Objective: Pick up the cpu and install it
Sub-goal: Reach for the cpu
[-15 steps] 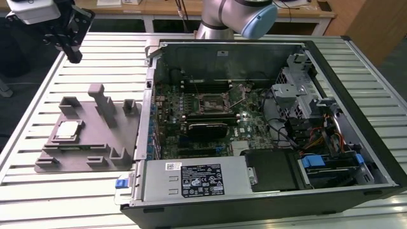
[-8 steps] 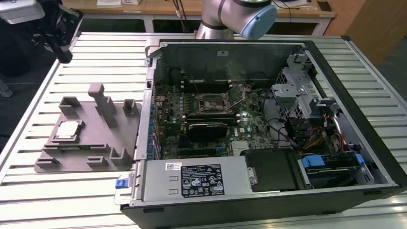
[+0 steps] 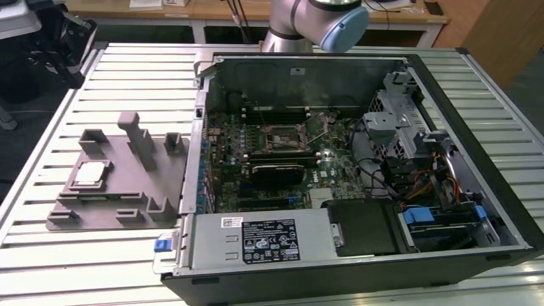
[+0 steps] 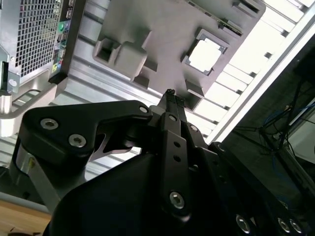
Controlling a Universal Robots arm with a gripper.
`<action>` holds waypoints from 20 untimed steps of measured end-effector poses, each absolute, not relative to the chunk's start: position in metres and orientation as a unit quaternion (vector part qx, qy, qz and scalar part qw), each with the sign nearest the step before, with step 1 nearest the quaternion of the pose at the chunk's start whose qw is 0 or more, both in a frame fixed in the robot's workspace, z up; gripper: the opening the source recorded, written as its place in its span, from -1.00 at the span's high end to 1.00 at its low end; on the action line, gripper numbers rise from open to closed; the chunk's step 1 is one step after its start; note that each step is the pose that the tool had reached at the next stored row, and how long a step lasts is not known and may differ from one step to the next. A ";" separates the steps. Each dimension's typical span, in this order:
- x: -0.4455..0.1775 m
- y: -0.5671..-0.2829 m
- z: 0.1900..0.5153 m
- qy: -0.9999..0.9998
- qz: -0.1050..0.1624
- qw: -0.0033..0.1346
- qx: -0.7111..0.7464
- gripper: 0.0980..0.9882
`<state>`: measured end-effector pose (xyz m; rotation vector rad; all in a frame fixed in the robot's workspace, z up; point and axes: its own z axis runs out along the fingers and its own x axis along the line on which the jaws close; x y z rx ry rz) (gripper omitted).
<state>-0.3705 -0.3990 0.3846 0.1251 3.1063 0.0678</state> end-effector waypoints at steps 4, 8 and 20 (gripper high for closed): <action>-0.376 -0.399 0.378 0.999 0.022 0.016 0.040 0.98; -0.379 -0.400 0.371 0.999 0.022 0.016 0.040 0.98; -0.386 -0.401 0.349 0.999 0.022 0.015 0.040 0.98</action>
